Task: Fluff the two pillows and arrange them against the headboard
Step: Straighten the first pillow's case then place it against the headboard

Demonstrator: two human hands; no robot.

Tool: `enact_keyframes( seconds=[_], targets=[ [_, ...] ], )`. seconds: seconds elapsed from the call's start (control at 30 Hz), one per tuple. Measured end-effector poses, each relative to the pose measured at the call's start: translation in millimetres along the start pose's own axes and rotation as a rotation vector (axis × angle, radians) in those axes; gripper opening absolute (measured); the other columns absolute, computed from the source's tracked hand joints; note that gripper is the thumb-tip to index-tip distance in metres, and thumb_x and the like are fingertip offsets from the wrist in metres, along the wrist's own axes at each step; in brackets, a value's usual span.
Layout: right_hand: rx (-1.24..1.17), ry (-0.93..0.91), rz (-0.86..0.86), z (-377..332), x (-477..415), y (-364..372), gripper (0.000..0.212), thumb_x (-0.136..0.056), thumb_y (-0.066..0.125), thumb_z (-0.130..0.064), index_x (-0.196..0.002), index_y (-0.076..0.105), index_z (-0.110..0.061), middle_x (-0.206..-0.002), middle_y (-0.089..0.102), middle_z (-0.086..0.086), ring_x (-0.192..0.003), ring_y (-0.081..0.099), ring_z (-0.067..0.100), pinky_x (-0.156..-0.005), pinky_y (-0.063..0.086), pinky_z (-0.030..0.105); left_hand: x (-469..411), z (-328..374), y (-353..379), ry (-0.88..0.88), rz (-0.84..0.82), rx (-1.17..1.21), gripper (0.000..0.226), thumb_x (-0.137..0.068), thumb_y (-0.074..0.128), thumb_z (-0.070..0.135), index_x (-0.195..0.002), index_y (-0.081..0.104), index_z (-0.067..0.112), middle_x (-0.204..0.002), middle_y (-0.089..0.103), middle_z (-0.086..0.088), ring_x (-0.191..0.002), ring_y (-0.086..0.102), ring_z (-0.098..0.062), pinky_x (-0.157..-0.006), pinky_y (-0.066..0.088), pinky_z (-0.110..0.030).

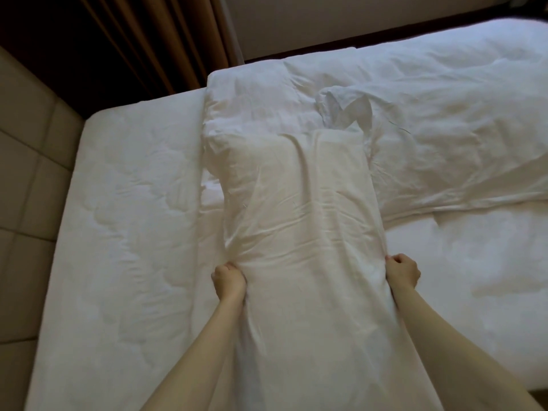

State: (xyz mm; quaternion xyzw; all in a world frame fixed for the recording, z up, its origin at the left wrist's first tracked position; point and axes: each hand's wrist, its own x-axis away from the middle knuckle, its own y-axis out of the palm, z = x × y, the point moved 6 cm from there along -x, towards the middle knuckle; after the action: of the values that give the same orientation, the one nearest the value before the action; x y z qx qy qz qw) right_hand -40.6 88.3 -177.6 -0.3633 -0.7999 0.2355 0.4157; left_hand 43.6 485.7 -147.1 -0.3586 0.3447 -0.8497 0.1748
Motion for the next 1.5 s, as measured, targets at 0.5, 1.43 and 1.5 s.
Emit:
enact_keyframes(
  seconds=[0.5,1.43,1.5],
  targets=[
    [-0.337,0.164,-0.395,-11.2,39.7,23.0,0.069,-0.097,0.028,-0.054,-0.144,0.035,-0.004,-0.145,0.043,0.014,-0.132,0.043,0.033,-0.107,0.037,0.038,-5.5,-23.7,29.1,-0.304,-0.306,0.525,0.065,-0.093,0.037,0.052,-0.131,0.051,0.002,-0.128,0.058,-0.016,-0.118,0.055,-0.032,-0.103,0.043,-0.040],
    [-0.856,0.001,-0.853,-203.9,302.6,237.7,0.040,-0.095,0.044,-0.036,-0.076,0.074,-0.018,-0.072,0.068,0.003,-0.063,0.064,0.019,-0.059,0.054,0.031,-128.0,105.6,-372.6,0.503,-0.003,0.913,0.031,-0.093,0.047,0.037,-0.074,0.066,0.023,-0.088,0.071,0.002,-0.087,0.069,-0.016,-0.079,0.056,-0.034],
    [-0.776,-0.009,-0.880,-223.3,322.9,264.3,0.040,-0.094,0.045,-0.042,-0.084,0.076,-0.019,-0.078,0.075,0.003,-0.070,0.071,0.021,-0.061,0.056,0.032,-139.5,108.1,-395.2,0.534,0.009,0.940,0.031,-0.094,0.049,0.037,-0.073,0.066,0.023,-0.081,0.071,0.006,-0.077,0.068,-0.009,-0.069,0.056,-0.026]
  ],
)
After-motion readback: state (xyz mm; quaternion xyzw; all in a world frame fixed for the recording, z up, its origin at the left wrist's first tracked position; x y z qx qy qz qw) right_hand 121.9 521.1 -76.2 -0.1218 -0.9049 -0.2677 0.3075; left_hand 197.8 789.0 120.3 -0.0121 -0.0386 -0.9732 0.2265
